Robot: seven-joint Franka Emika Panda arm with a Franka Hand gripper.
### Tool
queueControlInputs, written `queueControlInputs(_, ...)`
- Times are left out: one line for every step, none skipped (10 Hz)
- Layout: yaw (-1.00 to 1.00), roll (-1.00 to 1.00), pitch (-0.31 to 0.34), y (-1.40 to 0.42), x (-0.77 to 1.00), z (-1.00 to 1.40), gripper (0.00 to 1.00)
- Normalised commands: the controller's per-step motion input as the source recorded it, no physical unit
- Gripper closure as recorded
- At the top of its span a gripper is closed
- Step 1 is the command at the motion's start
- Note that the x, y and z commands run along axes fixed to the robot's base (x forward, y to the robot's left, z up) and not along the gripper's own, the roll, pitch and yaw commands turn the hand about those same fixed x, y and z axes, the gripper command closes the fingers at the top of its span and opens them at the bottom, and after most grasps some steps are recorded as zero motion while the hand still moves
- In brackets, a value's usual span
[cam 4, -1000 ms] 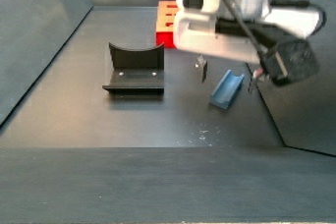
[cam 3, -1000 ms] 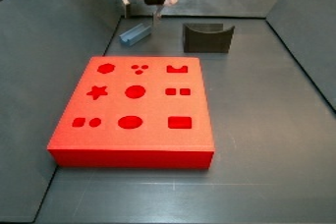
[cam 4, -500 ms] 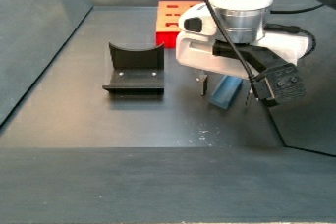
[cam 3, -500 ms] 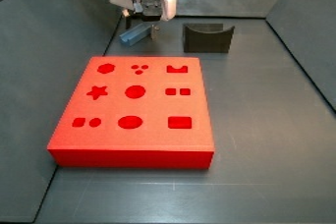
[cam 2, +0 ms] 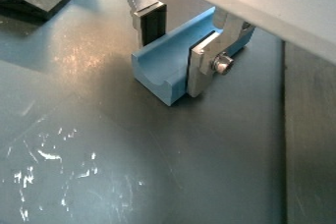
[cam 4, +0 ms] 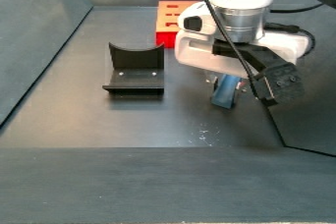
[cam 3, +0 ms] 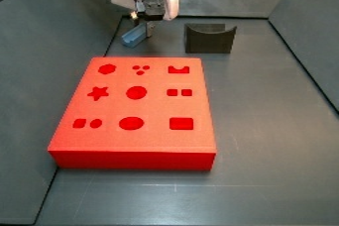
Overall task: Pick up the arch object. Move up. Place the arch object on the fixture. Regrasp the arch object. Move to above the board. Insert the arch object.
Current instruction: Pick up the arch object.
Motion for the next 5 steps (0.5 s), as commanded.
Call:
queueControlInputs(0.0, 0.0, 0.0, 0.0, 0.0, 0.0, 1.0)
queueControlInputs(0.0, 0.0, 0.0, 0.0, 0.0, 0.0, 1.0)
queueControlInputs(0.0, 0.0, 0.0, 0.0, 0.0, 0.0, 1.0)
queueControlInputs(0.0, 0.0, 0.0, 0.0, 0.0, 0.0, 1.0)
queueControlInputs(0.0, 0.0, 0.0, 0.0, 0.0, 0.0, 1.0)
